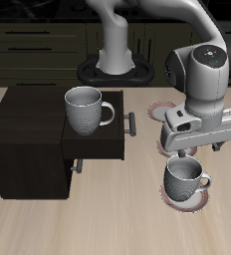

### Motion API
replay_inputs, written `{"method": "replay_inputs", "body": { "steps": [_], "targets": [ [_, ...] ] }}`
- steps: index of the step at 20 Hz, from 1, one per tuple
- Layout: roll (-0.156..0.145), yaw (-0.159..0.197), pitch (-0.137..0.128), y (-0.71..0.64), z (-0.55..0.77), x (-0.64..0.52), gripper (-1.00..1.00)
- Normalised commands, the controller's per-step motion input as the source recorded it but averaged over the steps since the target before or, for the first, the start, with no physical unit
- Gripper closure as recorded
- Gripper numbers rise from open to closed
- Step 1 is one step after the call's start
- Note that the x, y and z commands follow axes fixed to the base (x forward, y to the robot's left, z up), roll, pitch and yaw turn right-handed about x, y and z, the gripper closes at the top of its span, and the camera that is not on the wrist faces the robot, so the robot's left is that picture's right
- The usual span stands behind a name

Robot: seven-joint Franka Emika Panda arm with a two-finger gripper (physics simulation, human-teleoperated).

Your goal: Place the porcelain mug that is on the plate onto the top of the cabinet

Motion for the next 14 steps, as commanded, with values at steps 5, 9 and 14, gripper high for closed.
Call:
{"method": "replay_inputs", "body": {
  "steps": [5, 9, 14],
  "targets": [
    [0.013, 0.045, 0.02, 0.08, -0.25, 0.02, -1.0],
    [0.002, 0.054, 0.033, 0.03, -0.32, 0.07, -1.0],
    [-0.012, 0.01, 0.028, -0.05, -0.25, 0.01, -1.0]
  ]
}}
